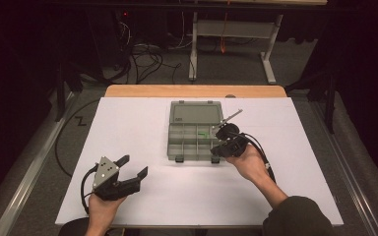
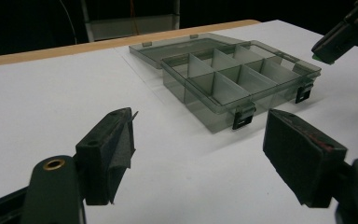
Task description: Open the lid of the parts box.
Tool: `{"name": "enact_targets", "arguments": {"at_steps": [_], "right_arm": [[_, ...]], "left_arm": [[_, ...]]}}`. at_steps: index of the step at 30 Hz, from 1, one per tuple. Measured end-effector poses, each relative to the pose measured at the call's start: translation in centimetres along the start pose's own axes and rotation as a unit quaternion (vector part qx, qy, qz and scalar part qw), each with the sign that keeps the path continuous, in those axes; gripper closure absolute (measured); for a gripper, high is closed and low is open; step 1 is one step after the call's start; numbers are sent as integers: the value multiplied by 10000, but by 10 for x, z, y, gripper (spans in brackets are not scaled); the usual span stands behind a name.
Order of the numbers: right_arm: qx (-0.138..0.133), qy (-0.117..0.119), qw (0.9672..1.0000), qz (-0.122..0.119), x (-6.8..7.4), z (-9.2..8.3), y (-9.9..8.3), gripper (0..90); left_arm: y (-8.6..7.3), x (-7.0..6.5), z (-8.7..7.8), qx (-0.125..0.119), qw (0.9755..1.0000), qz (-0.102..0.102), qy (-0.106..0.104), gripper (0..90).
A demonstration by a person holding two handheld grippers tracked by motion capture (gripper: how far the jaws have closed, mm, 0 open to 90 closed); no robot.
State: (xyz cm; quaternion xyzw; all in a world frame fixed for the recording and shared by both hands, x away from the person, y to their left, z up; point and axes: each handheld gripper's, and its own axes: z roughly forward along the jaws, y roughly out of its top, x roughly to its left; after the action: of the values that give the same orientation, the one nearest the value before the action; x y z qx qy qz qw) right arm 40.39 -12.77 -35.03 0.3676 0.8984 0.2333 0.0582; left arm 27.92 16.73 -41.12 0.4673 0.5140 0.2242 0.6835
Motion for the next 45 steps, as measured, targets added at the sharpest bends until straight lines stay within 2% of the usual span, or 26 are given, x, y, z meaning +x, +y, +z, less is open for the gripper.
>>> {"name": "enact_targets", "arguments": {"at_steps": [11,18,19,22,25,45], "right_arm": [[-57,-120,9997,226,-14,4,15,862],[-124,-163,9995,248,-21,7,26,862],[-117,-172,9992,342,-20,8,27,861],[-129,-210,9993,279,-24,11,32,861],[-129,-241,9989,372,-25,14,36,861],[-58,-376,9980,498,-35,39,55,859]], "left_arm": [[0,0,0,1,10000,6,-8,249],[0,0,0,-1,10000,3,-11,249],[0,0,0,-3,10000,4,-10,249],[0,0,0,-8,10000,2,-11,249],[0,0,0,-5,10000,2,-14,249],[1,0,0,-10,10000,-11,-45,249]]}}
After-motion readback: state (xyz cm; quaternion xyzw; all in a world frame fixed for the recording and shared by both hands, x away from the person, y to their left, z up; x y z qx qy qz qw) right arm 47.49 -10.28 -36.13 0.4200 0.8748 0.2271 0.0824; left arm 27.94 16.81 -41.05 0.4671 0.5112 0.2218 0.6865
